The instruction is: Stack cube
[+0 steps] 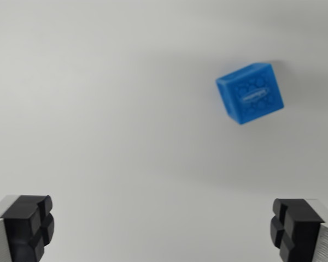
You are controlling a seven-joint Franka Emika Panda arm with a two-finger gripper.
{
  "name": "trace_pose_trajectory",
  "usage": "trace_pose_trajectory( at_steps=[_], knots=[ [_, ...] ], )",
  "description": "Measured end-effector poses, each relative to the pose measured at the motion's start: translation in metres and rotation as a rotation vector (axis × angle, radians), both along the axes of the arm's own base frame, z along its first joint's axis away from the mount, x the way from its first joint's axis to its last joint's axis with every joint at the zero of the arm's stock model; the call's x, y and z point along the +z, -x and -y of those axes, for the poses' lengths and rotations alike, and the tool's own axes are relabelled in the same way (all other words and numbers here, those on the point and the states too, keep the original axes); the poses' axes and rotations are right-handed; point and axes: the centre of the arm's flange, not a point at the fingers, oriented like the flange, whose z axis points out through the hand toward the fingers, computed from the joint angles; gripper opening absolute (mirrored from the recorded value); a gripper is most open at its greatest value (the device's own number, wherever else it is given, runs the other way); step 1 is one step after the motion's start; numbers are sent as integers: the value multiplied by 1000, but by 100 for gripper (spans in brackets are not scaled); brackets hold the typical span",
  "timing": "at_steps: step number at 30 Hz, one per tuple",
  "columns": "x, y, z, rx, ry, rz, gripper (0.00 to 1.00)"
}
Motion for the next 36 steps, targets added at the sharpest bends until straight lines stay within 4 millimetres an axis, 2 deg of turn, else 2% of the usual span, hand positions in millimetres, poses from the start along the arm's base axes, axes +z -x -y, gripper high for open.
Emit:
trace_pose_trajectory(
  at_steps=[13, 36],
  knots=[
    [-34, -8, 27, 101, -7, -11, 100],
    [-110, -25, 86, 319, -20, -35, 100]
  ],
)
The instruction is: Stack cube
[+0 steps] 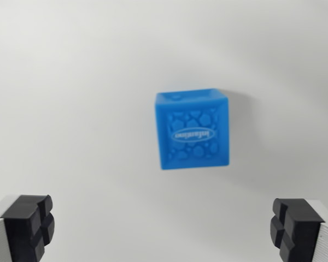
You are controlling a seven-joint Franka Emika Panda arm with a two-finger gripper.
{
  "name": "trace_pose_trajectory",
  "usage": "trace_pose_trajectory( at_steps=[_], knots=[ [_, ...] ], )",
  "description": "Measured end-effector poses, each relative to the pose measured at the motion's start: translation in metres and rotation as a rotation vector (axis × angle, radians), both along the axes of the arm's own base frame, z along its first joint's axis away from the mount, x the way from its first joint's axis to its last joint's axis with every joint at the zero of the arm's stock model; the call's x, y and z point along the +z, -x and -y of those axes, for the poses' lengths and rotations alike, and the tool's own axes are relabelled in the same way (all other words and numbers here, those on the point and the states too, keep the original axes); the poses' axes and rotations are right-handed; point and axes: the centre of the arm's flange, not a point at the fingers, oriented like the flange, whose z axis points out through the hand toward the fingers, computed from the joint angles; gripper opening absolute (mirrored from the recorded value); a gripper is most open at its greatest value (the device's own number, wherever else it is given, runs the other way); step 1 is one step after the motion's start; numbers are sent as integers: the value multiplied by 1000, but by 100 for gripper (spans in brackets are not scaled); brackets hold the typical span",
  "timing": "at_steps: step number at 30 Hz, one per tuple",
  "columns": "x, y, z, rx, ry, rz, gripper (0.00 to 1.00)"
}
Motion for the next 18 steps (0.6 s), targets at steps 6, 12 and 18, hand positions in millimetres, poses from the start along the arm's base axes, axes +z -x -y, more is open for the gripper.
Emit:
trace_pose_trajectory(
  at_steps=[6, 12, 18],
  knots=[
    [-21, -5, 16, 63, -4, -6, 100],
    [-40, -6, 24, 84, -5, -9, 100],
    [-64, -7, 21, 89, -6, -9, 100]
  ],
)
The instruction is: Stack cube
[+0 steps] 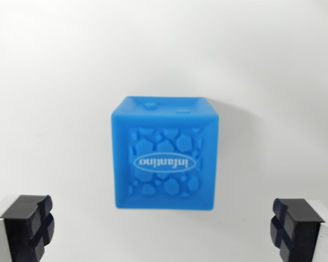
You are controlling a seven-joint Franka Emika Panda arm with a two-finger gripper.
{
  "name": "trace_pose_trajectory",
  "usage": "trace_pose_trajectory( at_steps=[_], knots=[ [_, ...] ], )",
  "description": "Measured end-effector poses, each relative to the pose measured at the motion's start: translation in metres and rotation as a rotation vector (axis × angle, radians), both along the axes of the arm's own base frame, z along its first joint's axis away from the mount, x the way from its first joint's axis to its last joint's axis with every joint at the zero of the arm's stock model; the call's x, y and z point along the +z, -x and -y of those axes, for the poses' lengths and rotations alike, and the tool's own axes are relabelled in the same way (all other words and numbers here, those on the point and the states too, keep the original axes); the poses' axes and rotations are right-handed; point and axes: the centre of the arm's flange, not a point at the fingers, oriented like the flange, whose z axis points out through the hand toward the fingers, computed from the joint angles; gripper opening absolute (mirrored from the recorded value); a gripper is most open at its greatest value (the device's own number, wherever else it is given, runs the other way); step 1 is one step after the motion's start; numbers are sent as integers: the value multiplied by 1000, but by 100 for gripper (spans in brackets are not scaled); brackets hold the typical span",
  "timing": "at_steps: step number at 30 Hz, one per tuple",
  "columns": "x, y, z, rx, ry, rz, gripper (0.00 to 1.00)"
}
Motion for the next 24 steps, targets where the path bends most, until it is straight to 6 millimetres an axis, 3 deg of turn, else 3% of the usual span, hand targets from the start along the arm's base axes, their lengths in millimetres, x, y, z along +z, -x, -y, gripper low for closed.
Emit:
trace_pose_trajectory(
  at_steps=[10, 24],
  knots=[
    [-40, 0, 0, 0, 1, 0, 100],
    [-73, 0, 0, 1, 1, 0, 100]
  ],
)
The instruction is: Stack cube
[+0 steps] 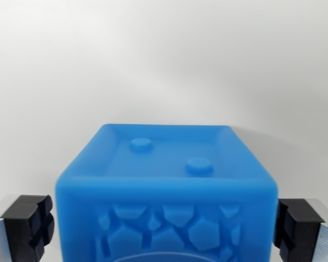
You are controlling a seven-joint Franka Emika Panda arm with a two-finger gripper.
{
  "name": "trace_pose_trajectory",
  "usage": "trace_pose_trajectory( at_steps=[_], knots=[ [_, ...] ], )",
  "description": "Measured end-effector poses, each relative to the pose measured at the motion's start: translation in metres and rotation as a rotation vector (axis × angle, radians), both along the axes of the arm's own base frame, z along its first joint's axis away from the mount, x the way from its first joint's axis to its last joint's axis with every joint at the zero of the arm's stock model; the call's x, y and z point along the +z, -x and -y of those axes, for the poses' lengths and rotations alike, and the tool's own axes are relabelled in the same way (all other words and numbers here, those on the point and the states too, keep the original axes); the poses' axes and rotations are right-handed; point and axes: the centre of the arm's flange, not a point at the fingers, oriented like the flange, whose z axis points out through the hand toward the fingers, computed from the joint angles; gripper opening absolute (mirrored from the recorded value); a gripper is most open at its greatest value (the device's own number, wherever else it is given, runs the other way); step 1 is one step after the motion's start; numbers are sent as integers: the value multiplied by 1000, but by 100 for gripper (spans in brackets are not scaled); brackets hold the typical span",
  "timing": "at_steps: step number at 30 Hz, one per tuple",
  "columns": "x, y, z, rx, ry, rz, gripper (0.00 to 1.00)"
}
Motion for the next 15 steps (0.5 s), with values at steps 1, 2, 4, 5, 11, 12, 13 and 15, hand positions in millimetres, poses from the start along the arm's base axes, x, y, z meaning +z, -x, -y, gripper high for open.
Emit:
trace_pose_trajectory(
  at_steps=[1, 2, 4, 5, 11, 12, 13, 15],
  knots=[
    [-1, 0, 0, 0, 0, 0, 100],
    [-2, 0, 0, 0, 0, 0, 100],
    [-3, 0, 0, 0, 0, 0, 100],
    [-4, 0, 0, 0, 0, 0, 0],
    [-4, 0, 0, 0, 0, 1, 0],
    [-4, 0, 0, 0, 0, 1, 0],
    [-4, 0, 0, 0, 0, 1, 0],
    [-4, 0, 0, 0, 0, 1, 0]
  ],
)
